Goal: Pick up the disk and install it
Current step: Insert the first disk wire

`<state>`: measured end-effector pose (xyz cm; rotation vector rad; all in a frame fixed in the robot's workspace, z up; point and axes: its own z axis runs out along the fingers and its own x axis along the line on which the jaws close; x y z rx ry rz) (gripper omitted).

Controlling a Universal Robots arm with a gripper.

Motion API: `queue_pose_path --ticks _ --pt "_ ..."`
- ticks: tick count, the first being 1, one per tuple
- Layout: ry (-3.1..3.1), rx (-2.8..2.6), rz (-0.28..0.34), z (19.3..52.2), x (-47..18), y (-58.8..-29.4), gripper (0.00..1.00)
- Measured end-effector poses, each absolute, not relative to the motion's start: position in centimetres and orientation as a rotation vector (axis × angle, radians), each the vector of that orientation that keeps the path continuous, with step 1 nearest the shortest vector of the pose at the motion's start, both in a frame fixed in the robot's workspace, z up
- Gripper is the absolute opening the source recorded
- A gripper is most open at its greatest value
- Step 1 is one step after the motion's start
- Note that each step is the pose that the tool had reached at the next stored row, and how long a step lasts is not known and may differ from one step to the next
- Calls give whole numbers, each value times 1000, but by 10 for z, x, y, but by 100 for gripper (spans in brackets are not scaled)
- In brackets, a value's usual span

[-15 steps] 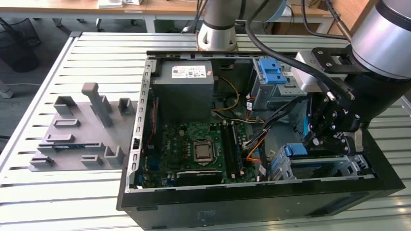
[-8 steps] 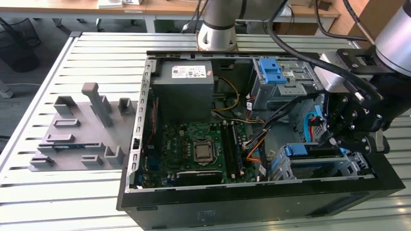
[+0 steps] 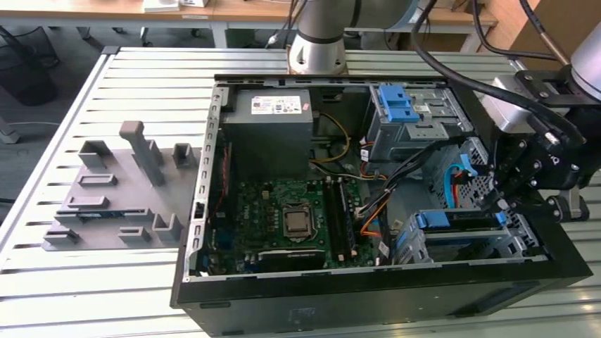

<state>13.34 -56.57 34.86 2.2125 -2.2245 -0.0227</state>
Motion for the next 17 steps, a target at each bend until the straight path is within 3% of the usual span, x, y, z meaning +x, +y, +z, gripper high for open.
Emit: queue_pose_path --ticks 17 --pt "-2226 2214 -18 361 136 -540 11"
